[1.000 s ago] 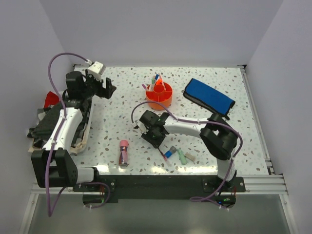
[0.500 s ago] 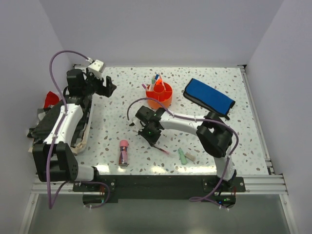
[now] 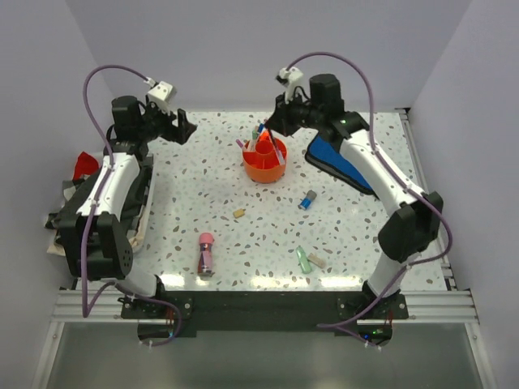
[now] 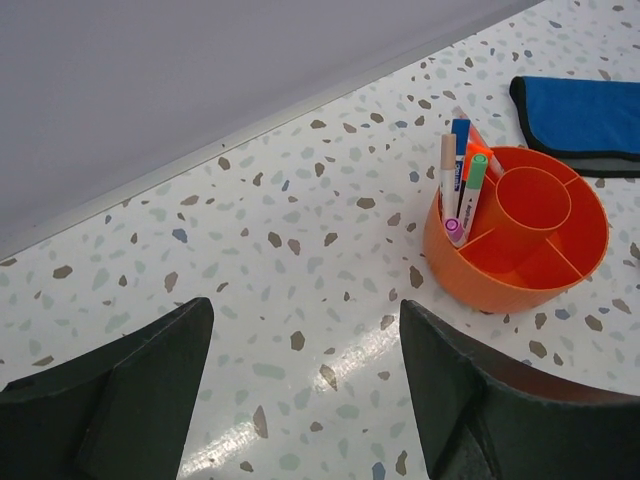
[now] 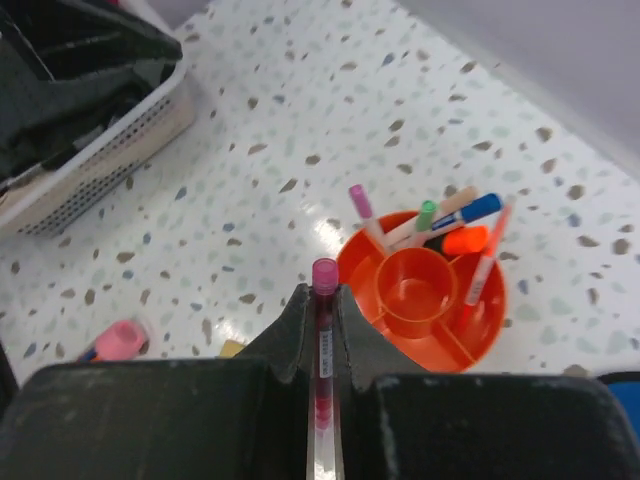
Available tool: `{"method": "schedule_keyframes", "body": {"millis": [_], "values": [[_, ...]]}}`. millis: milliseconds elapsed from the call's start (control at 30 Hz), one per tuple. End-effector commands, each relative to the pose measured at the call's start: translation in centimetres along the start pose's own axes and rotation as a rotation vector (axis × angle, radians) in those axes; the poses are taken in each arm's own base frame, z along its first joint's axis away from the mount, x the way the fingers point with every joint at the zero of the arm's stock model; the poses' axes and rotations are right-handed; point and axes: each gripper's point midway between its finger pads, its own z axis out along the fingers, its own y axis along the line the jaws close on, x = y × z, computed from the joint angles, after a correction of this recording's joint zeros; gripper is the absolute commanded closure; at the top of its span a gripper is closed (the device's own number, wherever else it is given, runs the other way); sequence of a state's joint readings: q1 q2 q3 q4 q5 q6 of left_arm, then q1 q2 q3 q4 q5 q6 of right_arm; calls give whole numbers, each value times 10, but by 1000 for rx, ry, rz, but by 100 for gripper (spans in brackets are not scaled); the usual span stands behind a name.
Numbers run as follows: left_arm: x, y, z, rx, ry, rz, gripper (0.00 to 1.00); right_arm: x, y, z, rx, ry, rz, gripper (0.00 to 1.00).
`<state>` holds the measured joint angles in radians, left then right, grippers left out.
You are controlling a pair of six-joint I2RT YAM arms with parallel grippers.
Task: Sort the stationery into containers
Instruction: Place the pen in the storage box.
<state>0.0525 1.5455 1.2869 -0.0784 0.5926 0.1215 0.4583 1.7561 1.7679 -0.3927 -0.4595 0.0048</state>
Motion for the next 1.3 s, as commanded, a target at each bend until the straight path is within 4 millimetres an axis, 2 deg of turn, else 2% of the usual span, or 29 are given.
{"method": "schedule_keyframes", "body": {"millis": [0, 33, 100, 333, 467, 500, 667, 733, 933, 1267], "values": [[-14, 3, 10, 38, -52, -20, 20, -62, 5, -20, 48, -370, -128, 100], [-11, 1, 12, 52, -48, -29, 20, -78, 4, -25, 65, -448, -162, 100], [-5, 1, 17, 64, -35, -46, 20, -73, -8, -21, 116, -475, -165, 100], [17, 9, 25, 65, 47, -23, 21, -81, -44, 1, 241, -608, -207, 100], [23, 16, 30, 56, 81, 3, 21, -65, -68, 24, 258, -571, -194, 100], [24, 19, 34, 59, 86, 6, 21, -67, -70, 26, 257, -573, -197, 100], [29, 23, 43, 57, 110, 12, 21, -51, -88, 45, 254, -521, -181, 100], [30, 24, 47, 59, 114, 17, 21, -38, -95, 53, 262, -487, -203, 100], [32, 25, 56, 68, 119, 18, 21, -10, -100, 69, 247, -411, -214, 100], [35, 21, 56, 81, 119, 6, 21, 23, -99, 77, 216, -291, -191, 100]]}}
